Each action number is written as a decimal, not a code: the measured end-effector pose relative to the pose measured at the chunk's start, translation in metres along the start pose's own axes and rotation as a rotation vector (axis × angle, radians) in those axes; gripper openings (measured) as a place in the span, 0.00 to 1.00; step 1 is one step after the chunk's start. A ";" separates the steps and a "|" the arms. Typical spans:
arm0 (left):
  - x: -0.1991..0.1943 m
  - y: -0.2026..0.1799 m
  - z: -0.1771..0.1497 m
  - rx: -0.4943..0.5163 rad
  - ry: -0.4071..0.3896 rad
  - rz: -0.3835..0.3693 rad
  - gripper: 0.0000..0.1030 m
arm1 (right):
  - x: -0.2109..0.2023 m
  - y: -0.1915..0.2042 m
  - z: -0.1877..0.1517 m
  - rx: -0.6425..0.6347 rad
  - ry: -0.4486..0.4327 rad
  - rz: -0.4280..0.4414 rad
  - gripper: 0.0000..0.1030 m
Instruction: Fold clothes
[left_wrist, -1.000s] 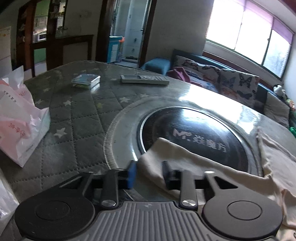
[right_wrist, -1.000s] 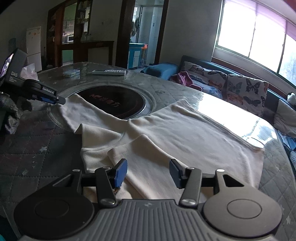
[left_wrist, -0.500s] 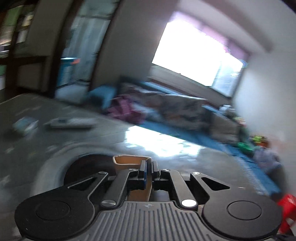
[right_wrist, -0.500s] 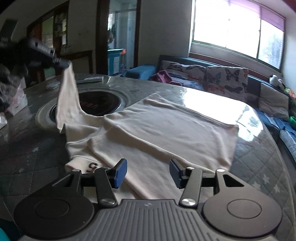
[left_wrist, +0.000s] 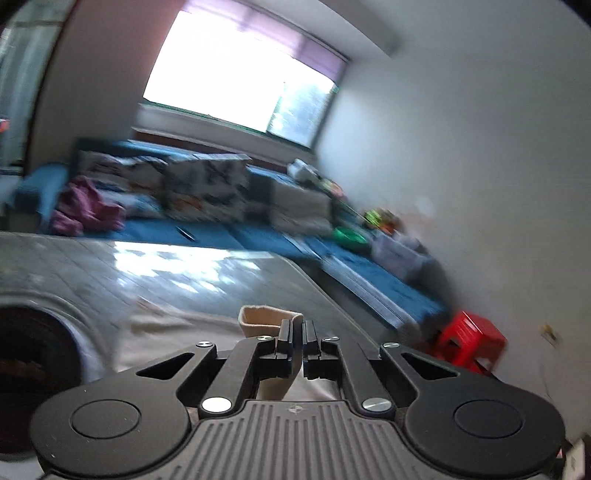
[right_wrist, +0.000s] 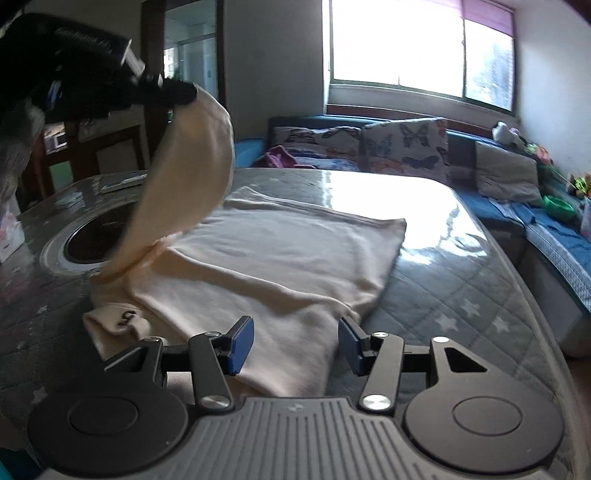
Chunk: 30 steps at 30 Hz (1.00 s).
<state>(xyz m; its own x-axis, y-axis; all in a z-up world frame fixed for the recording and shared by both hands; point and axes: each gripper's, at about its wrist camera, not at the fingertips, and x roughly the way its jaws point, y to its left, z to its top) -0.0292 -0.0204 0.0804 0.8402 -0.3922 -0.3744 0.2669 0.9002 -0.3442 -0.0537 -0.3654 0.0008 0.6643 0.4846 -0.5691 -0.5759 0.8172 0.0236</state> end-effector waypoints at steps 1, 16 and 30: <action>0.006 -0.005 -0.005 0.005 0.021 -0.020 0.05 | -0.001 -0.003 -0.002 0.009 0.002 -0.006 0.50; 0.047 -0.011 -0.079 0.041 0.271 -0.141 0.14 | -0.009 -0.024 -0.006 0.076 0.014 -0.084 0.50; 0.015 0.105 -0.068 -0.064 0.236 0.189 0.13 | 0.029 0.016 0.033 -0.018 -0.014 0.075 0.37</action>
<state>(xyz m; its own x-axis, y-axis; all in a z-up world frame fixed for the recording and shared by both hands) -0.0206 0.0551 -0.0196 0.7374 -0.2585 -0.6241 0.0791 0.9506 -0.3002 -0.0281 -0.3275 0.0113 0.6253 0.5490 -0.5546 -0.6331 0.7724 0.0508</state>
